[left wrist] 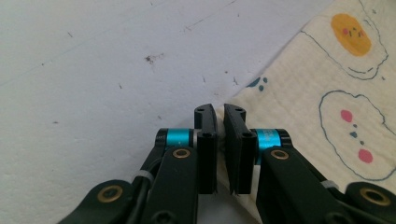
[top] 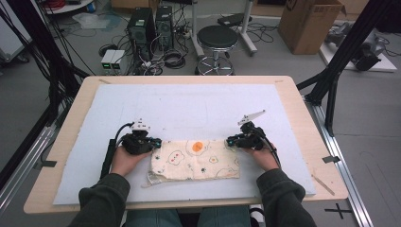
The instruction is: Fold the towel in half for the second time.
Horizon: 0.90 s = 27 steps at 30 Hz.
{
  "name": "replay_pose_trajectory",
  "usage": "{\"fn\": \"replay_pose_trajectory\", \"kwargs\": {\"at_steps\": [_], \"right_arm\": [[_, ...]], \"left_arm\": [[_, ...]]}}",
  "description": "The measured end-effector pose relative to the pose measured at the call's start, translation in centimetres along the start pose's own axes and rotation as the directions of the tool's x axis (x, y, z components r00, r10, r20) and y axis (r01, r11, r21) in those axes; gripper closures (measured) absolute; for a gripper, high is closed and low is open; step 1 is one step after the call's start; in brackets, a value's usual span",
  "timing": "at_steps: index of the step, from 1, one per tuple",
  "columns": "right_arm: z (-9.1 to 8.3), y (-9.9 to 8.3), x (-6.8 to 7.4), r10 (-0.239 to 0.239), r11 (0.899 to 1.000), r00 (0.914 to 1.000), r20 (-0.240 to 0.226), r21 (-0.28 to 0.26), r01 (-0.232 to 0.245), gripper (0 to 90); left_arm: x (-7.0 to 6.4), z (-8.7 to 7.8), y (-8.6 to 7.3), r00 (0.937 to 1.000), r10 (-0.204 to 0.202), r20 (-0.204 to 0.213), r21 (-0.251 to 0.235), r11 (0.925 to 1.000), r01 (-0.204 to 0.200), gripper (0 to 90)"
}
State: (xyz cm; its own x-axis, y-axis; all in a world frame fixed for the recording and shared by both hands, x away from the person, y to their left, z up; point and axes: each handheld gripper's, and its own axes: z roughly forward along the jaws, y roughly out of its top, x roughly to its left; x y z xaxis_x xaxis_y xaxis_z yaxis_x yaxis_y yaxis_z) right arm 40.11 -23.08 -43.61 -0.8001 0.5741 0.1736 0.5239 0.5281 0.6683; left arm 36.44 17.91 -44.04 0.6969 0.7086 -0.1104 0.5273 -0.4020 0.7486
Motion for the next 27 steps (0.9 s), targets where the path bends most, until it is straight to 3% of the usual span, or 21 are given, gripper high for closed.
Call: {"fn": "replay_pose_trajectory", "kwargs": {"at_steps": [3, 10, 18, 22, 27], "right_arm": [[-0.4, 0.1, 0.0, 0.017, 1.000, 0.9998, -0.013, 0.007, -0.017, 84.9], [-1.0, 1.8, -0.3, 0.005, 1.000, 1.0000, 0.006, 0.011, -0.005, 85.5], [-2.1, 3.4, -1.0, 0.023, 0.997, 0.9992, 0.032, -0.079, -0.021, 85.5], [-0.9, 3.2, -1.7, 0.049, 0.998, 0.9970, 0.060, -0.030, -0.047, 85.5], [-0.7, 3.2, -1.7, 0.056, 0.998, 0.9966, 0.059, -0.040, -0.054, 85.5]], "left_arm": [[0.2, -0.2, 0.1, 0.9999, -0.008, -0.011, -0.015, 0.9999, 0.008, 84.6], [0.8, -0.9, 1.3, 0.9990, -0.003, -0.044, -0.055, 0.9985, 0.001, 84.9], [1.9, -1.4, 2.5, 0.9965, -0.028, -0.078, -0.110, 0.9938, 0.019, 85.0], [1.7, -0.5, 2.4, 0.9957, -0.008, -0.093, -0.068, 0.9977, 0.002, 85.1], [1.9, -0.9, 2.2, 0.9967, -0.005, -0.081, -0.077, 0.9971, -0.002, 85.0]]}}
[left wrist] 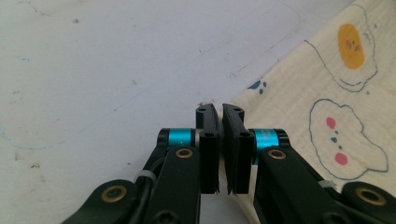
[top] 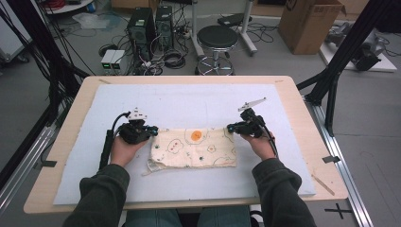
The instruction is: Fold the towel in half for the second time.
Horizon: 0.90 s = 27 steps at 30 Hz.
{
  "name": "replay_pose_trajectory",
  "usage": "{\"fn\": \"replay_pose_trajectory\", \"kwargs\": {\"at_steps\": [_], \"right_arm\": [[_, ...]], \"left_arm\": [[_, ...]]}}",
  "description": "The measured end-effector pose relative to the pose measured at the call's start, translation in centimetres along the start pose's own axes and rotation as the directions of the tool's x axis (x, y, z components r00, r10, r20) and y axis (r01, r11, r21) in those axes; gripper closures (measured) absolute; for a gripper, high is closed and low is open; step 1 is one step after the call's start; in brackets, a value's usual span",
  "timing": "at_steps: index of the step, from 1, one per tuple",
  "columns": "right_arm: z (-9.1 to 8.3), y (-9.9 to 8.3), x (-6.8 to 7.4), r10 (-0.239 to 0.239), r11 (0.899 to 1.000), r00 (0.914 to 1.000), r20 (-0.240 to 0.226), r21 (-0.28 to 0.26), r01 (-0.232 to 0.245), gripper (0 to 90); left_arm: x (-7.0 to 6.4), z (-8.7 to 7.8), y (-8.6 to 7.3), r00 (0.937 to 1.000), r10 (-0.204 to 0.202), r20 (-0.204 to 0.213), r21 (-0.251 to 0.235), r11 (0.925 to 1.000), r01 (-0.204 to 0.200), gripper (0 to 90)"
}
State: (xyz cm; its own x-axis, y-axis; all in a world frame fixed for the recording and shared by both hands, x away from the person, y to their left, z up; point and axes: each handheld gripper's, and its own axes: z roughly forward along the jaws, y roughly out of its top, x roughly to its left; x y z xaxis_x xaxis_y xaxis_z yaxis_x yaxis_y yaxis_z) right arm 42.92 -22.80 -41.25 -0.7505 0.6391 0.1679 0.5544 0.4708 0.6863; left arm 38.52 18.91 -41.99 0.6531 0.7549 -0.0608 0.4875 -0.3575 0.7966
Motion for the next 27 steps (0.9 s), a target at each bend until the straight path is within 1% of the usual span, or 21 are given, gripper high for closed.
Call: {"fn": "replay_pose_trajectory", "kwargs": {"at_steps": [1, 2, 4, 6, 9, 10, 14, 16, 18, 20, 23, 24, 27], "right_arm": [[-0.1, 0.0, 0.0, 0.003, 1.000, 1.0000, -0.004, -0.006, -0.003, 85.5], [-0.4, 0.0, 0.2, -0.007, 1.000, 0.9999, -0.007, -0.029, 0.007, 85.5], [-0.9, 0.1, 0.6, -0.022, 0.998, 0.9996, -0.015, -0.051, 0.022, 85.5], [-1.3, 0.1, 1.1, -0.035, 0.998, 0.9993, -0.014, -0.055, 0.034, 85.5], [-1.5, -0.1, 1.3, -0.046, 0.998, 0.9988, -0.016, -0.048, 0.045, 85.5], [-1.5, -0.2, 1.3, -0.052, 0.997, 0.9986, -0.014, -0.057, 0.051, 85.5], [-1.5, -1.0, 1.1, -0.033, 0.997, 0.9990, -0.031, -0.070, 0.031, 85.5], [-1.6, -1.6, 1.1, -0.016, 0.997, 0.9988, -0.047, -0.080, 0.012, 85.5], [-1.7, -2.0, 1.1, -0.013, 0.997, 0.9983, -0.056, -0.082, 0.008, 85.5], [-1.7, -2.1, 1.2, -0.021, 0.996, 0.9978, -0.064, -0.087, 0.016, 85.5], [-1.8, -2.2, 1.4, -0.019, 0.996, 0.9972, -0.073, -0.090, 0.013, 85.4], [-1.9, -2.2, 1.5, -0.030, 0.995, 0.9968, -0.074, -0.095, 0.023, 85.4], [-2.2, -2.2, 1.7, -0.031, 0.993, 0.9958, -0.086, -0.113, 0.021, 85.4]], "left_arm": [[0.0, -0.2, 0.0, 1.0000, -0.004, 0.000, -0.014, 0.9999, 0.004, 85.0], [-0.1, -0.4, 0.0, 1.0000, 0.005, 0.001, -0.016, 0.9999, -0.005, 85.0], [-0.3, -0.8, -0.1, 0.9999, 0.016, 0.006, -0.021, 0.9997, -0.016, 85.0], [-0.4, -1.0, -0.3, 0.9996, 0.028, 0.012, -0.014, 0.9995, -0.027, 84.9], [-1.0, -1.4, -0.2, 0.9989, 0.043, 0.017, -0.029, 0.9987, -0.043, 84.9], [-1.2, -1.5, -0.1, 0.9983, 0.057, 0.014, -0.031, 0.9979, -0.057, 84.9], [-1.9, -1.9, -0.2, 0.9957, 0.091, 0.015, -0.031, 0.9954, -0.091, 84.9], [-2.0, -2.0, -0.5, 0.9956, 0.092, 0.019, -0.040, 0.9950, -0.091, 84.9], [-2.1, -2.1, -1.0, 0.9962, 0.083, 0.026, -0.042, 0.9958, -0.082, 84.9], [-2.2, -2.2, -1.3, 0.9963, 0.081, 0.030, -0.047, 0.9957, -0.079, 84.9], [-2.4, -2.4, -1.6, 0.9958, 0.084, 0.037, -0.050, 0.9954, -0.082, 84.9], [-2.4, -2.5, -1.6, 0.9954, 0.088, 0.037, -0.054, 0.9949, -0.086, 84.9], [-2.6, -2.9, -1.7, 0.9950, 0.091, 0.041, -0.065, 0.9940, -0.088, 84.9]]}}
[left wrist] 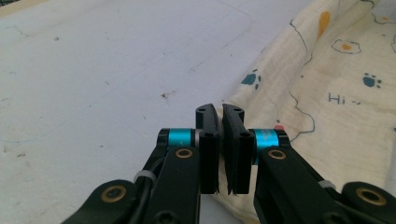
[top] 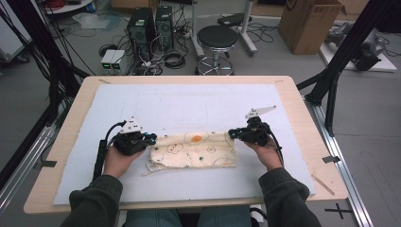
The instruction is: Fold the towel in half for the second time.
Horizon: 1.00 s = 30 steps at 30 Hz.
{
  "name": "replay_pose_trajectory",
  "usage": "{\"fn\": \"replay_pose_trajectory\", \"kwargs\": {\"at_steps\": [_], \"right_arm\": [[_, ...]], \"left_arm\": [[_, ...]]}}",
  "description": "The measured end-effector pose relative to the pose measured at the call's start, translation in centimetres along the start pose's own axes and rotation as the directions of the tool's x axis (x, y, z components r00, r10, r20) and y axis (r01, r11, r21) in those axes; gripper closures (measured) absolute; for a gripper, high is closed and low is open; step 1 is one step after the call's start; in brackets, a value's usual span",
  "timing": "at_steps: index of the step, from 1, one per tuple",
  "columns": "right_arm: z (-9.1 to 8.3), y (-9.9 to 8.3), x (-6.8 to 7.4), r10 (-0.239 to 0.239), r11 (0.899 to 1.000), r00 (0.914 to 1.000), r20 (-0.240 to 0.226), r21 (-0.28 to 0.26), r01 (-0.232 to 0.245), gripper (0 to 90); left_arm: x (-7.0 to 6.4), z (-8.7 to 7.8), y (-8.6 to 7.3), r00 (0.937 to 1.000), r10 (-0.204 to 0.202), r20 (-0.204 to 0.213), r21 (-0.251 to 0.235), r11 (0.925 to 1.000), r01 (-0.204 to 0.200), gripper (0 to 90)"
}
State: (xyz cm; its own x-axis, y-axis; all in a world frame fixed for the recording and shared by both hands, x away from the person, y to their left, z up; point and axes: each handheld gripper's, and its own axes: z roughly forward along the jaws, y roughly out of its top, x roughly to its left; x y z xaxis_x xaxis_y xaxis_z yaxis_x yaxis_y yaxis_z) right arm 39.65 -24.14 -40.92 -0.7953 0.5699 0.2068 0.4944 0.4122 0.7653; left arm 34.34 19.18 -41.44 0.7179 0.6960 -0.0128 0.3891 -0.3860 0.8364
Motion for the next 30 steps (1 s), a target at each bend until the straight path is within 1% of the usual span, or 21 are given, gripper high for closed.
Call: {"fn": "replay_pose_trajectory", "kwargs": {"at_steps": [1, 6, 7, 11, 12, 13, 16, 17, 20, 22, 23, 25, 26, 28, 29, 30], "right_arm": [[-0.1, 0.0, 0.1, 0.001, 1.000, 1.0000, -0.008, -0.001, -0.001, 85.4], [-0.5, -0.3, 0.6, -0.008, 1.000, 0.9998, -0.017, -0.014, 0.008, 85.2], [-0.5, -0.4, 0.7, -0.013, 1.000, 0.9997, -0.020, -0.016, 0.012, 85.3], [-0.7, -0.6, 1.2, -0.019, 1.000, 0.9995, -0.026, -0.018, 0.019, 85.3], [-0.8, -0.7, 1.4, -0.024, 0.999, 0.9993, -0.028, -0.025, 0.023, 85.2], [-0.9, -0.8, 1.5, -0.029, 0.999, 0.9991, -0.030, -0.023, 0.028, 85.2], [-1.0, -1.3, 1.8, -0.031, 0.999, 0.9990, -0.034, -0.017, 0.030, 85.2], [-1.0, -1.4, 1.9, -0.028, 1.000, 0.9989, -0.039, -0.015, 0.027, 85.2], [-1.1, -1.8, 2.1, -0.038, 0.999, 0.9985, -0.039, -0.024, 0.037, 85.2], [-1.2, -2.1, 2.3, -0.034, 0.999, 0.9985, -0.043, -0.017, 0.033, 85.2], [-1.3, -2.3, 2.4, -0.033, 0.999, 0.9986, -0.041, -0.023, 0.032, 85.2], [-1.5, -2.6, 2.6, -0.034, 0.999, 0.9981, -0.052, -0.026, 0.033, 85.1], [-1.5, -2.7, 2.7, -0.033, 0.999, 0.9981, -0.053, -0.022, 0.032, 85.1], [-1.5, -3.1, 2.9, -0.045, 0.999, 0.9977, -0.052, -0.018, 0.044, 85.1], [-1.5, -3.3, 3.1, -0.041, 0.999, 0.9979, -0.051, -0.015, 0.040, 85.1], [-1.5, -3.5, 3.2, -0.050, 0.999, 0.9973, -0.055, -0.012, 0.049, 85.1]], "left_arm": [[0.0, -0.2, 0.0, 1.0000, 0.008, 0.001, 0.005, 1.0000, -0.008, 84.9], [-0.5, -0.7, -0.1, 0.9999, 0.012, 0.002, -0.019, 0.9997, -0.012, 84.7], [-0.6, -0.8, -0.2, 0.9997, 0.024, 0.004, -0.012, 0.9996, -0.024, 84.7], [-1.0, -1.0, -0.6, 0.9993, 0.035, 0.009, -0.006, 0.9994, -0.035, 84.7], [-1.2, -1.1, -0.7, 0.9993, 0.035, 0.011, -0.004, 0.9994, -0.035, 84.7], [-1.3, -1.1, -0.7, 0.9993, 0.033, 0.014, -0.010, 0.9994, -0.033, 84.6], [-1.6, -1.3, -0.9, 0.9991, 0.036, 0.022, -0.009, 0.9993, -0.035, 84.6], [-1.7, -1.4, -0.9, 0.9988, 0.043, 0.022, -0.001, 0.9991, -0.043, 84.6], [-2.0, -1.5, -0.9, 0.9981, 0.056, 0.027, -0.002, 0.9985, -0.056, 84.6], [-2.2, -1.6, -0.9, 0.9975, 0.064, 0.030, 0.002, 0.9979, -0.064, 84.6], [-2.2, -1.7, -0.9, 0.9968, 0.072, 0.033, 0.007, 0.9973, -0.073, 84.5], [-2.5, -1.7, -1.0, 0.9961, 0.080, 0.035, 0.014, 0.9966, -0.081, 84.3], [-2.7, -1.7, -1.1, 0.9957, 0.085, 0.037, 0.013, 0.9963, -0.085, 84.3], [-3.0, -1.8, -1.4, 0.9951, 0.091, 0.039, 0.011, 0.9957, -0.091, 84.3], [-3.0, -1.8, -1.8, 0.9953, 0.086, 0.043, 0.018, 0.9960, -0.087, 84.3], [-3.1, -1.8, -2.0, 0.9951, 0.087, 0.047, 0.021, 0.9959, -0.088, 84.3]]}}
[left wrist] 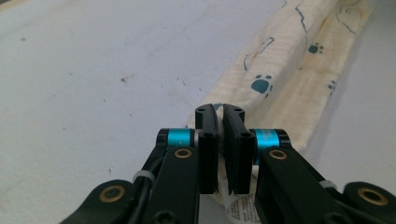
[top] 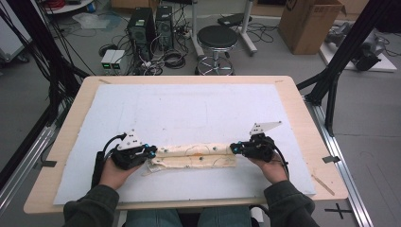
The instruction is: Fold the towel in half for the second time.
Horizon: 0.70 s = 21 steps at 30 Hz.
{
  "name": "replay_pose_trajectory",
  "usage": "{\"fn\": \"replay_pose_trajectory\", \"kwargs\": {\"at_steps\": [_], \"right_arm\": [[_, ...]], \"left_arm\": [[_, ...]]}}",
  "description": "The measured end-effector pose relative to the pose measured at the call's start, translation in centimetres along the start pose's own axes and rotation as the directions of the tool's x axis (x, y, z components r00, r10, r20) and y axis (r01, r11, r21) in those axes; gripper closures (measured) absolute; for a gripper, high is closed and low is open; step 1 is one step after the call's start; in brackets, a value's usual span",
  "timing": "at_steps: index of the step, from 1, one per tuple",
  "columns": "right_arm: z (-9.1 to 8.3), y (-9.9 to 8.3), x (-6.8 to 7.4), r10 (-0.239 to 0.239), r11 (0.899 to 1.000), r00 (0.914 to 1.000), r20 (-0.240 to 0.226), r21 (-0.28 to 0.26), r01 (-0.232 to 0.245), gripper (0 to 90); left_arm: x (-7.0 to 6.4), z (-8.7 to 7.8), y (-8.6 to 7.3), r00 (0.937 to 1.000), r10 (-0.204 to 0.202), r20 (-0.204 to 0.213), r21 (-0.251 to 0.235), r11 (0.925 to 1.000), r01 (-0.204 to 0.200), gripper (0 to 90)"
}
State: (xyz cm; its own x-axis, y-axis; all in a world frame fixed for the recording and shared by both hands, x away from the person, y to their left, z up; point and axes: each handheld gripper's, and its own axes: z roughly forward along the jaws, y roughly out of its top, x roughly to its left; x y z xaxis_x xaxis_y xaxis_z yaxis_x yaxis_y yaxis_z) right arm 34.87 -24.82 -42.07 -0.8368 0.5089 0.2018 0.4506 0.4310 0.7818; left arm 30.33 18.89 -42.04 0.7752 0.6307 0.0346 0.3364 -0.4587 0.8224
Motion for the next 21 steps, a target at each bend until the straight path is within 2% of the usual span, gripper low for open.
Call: {"fn": "replay_pose_trajectory", "kwargs": {"at_steps": [10, 18, 19, 21], "right_arm": [[-0.3, -0.8, 1.1, -0.019, 1.000, 0.9998, -0.007, 0.007, 0.019, 84.8], [-0.2, -1.7, 1.7, -0.023, 0.999, 0.9997, -0.007, 0.040, 0.024, 82.4], [-0.2, -1.8, 1.6, -0.036, 0.999, 0.9993, -0.006, 0.041, 0.036, 82.2], [-0.2, -2.0, 1.7, -0.028, 0.999, 0.9996, -0.005, 0.046, 0.028, 81.2]], "left_arm": [[-0.7, -0.8, -0.8, 0.9995, 0.010, 0.031, -0.012, 0.9999, -0.010, 84.3], [-1.1, -0.8, -1.5, 0.9983, 0.025, 0.053, 0.009, 0.9996, -0.025, 82.9], [-1.1, -0.9, -1.5, 0.9980, 0.030, 0.055, 0.013, 0.9994, -0.030, 82.6], [-1.2, -0.9, -1.6, 0.9975, 0.032, 0.063, 0.017, 0.9993, -0.033, 81.4]]}}
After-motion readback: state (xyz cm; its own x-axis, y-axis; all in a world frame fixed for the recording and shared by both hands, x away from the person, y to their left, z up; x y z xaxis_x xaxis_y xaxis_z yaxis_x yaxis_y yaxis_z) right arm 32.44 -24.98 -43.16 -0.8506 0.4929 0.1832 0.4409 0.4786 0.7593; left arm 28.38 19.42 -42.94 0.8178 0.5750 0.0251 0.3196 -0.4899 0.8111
